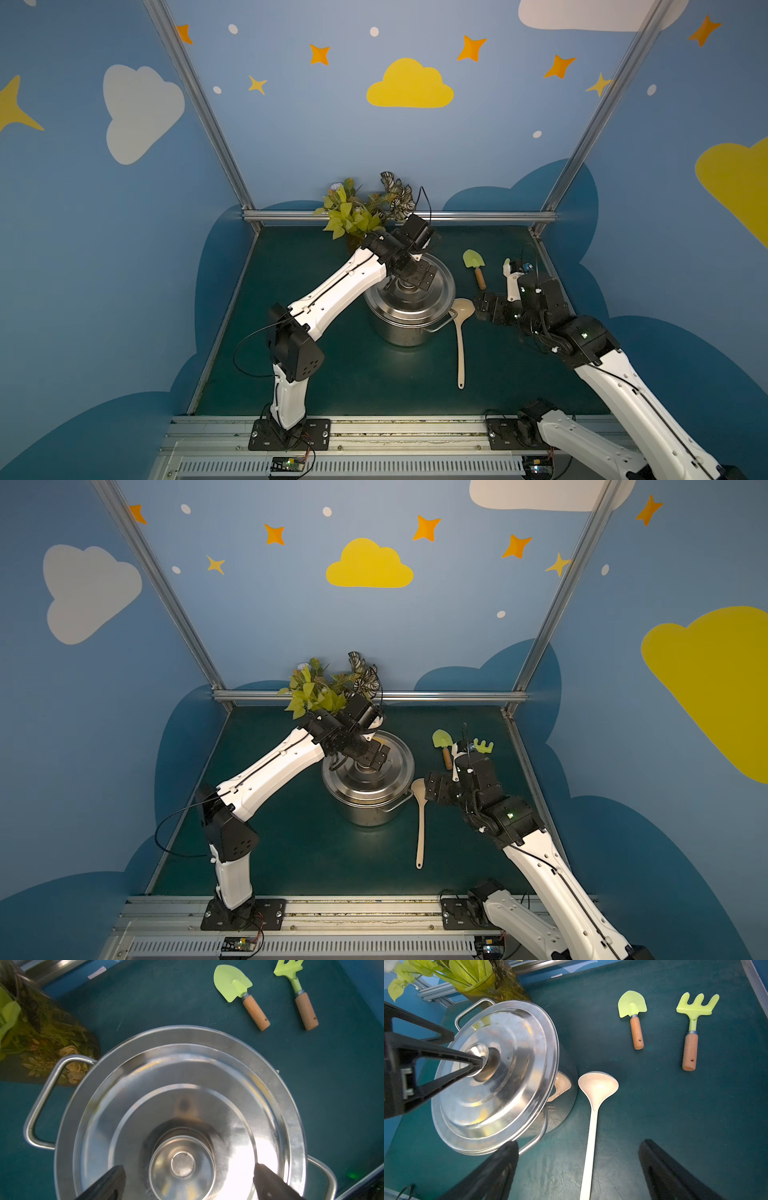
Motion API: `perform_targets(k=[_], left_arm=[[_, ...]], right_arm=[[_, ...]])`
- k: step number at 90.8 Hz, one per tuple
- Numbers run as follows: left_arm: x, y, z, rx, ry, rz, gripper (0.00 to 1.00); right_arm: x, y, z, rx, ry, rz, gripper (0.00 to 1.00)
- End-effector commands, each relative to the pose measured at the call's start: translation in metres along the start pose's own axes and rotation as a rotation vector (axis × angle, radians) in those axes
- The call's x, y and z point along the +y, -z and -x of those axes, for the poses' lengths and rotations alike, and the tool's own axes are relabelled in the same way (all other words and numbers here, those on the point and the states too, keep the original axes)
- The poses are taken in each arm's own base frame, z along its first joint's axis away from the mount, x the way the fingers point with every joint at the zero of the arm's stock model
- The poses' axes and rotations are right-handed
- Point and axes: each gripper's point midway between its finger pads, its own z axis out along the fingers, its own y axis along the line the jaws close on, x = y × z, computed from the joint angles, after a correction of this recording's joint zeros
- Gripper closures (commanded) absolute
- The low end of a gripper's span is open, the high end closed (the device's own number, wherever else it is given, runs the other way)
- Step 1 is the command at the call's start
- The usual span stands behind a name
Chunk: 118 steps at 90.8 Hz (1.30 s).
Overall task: Stir the soup with a spoon
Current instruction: Pick up the lid from the pan.
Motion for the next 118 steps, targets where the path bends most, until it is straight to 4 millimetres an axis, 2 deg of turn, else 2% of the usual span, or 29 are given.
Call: perform_targets(k=[1,18,30,42,49,57,78,101,118], left_arm=[[0.002,-0.006,-0.009,0.048,-0.008,-0.005,0.04],[0.005,-0.012,-0.022,0.086,-0.014,0.005,0.17],[0.005,-0.012,-0.029,0.101,-0.012,0.001,0.30],[0.005,-0.012,-0.034,0.113,-0.009,0.002,0.33],[0.007,-0.013,-0.036,0.119,-0.014,0.008,0.45],[0.008,-0.011,-0.035,0.116,-0.019,0.015,0.54],[0.009,0.007,-0.020,0.055,-0.026,0.019,0.69],[0.011,0.035,-0.007,-0.023,-0.007,0.015,0.74],[0.019,0.057,0.001,-0.079,0.031,0.009,0.77]], right_arm=[[-0.006,0.001,-0.005,0.008,0.013,-0.022,0.03],[-0.005,-0.001,-0.006,0.015,0.011,-0.021,0.03],[-0.004,-0.001,-0.006,0.019,0.010,-0.019,0.03],[-0.004,0.000,-0.005,0.014,0.012,-0.018,0.03],[-0.004,0.000,-0.004,0.013,0.010,-0.018,0.03],[-0.004,0.000,-0.005,0.015,0.009,-0.018,0.03],[-0.004,0.002,-0.004,0.012,0.011,-0.018,0.03],[-0.005,0.003,-0.004,0.013,0.014,-0.020,0.03],[-0.004,0.003,-0.004,0.015,0.017,-0.014,0.03]])
